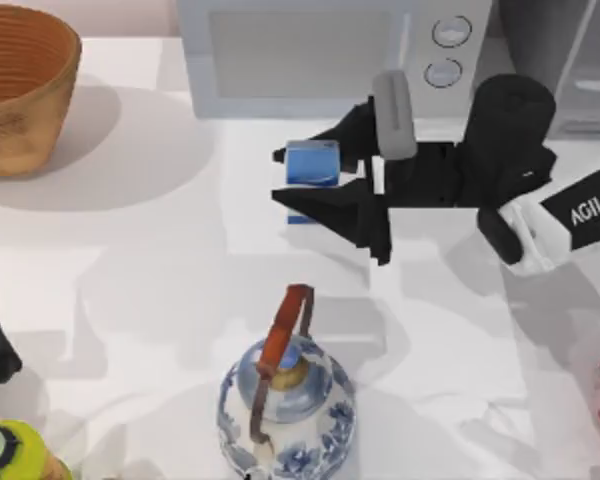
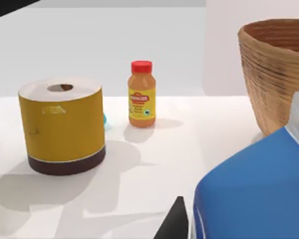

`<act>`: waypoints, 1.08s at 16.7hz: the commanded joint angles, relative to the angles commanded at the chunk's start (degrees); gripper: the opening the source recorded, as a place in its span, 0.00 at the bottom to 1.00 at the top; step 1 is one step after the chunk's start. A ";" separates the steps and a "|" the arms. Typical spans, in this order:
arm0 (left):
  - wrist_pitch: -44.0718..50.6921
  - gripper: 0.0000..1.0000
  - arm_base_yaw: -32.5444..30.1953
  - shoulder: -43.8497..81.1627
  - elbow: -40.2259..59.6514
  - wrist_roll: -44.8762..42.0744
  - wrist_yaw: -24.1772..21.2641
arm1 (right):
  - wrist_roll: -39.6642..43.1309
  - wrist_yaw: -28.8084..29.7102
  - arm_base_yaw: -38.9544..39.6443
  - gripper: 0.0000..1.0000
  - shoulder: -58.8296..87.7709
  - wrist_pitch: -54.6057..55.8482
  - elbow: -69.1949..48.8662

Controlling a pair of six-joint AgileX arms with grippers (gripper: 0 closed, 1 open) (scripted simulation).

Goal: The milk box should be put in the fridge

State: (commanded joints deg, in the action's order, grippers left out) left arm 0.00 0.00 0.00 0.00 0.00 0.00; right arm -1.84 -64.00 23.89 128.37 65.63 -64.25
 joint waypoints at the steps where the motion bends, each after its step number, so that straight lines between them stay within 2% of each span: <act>1: 0.00 1.00 0.00 0.00 0.00 0.00 0.00 | -0.02 -0.08 0.05 0.00 -2.51 -2.03 0.19; 4: 0.00 1.00 0.00 0.00 0.00 0.00 0.00 | -0.05 -0.06 -0.06 0.00 -6.84 -6.01 0.58; 11: 0.00 1.00 0.00 0.00 0.00 0.00 0.00 | -0.08 0.93 -0.55 0.00 -8.69 -7.01 1.35; 14: 0.00 1.00 0.00 0.00 0.00 0.00 0.00 | 0.07 4.92 -2.03 0.00 -15.92 -10.78 5.39; 18: 0.00 1.00 0.00 0.00 0.00 0.00 0.00 | 0.28 13.96 -5.37 0.00 -33.97 -19.36 14.58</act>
State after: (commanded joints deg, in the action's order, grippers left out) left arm 0.00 0.00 0.00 0.00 0.00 0.00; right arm -1.56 -50.04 18.52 94.40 46.27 -49.67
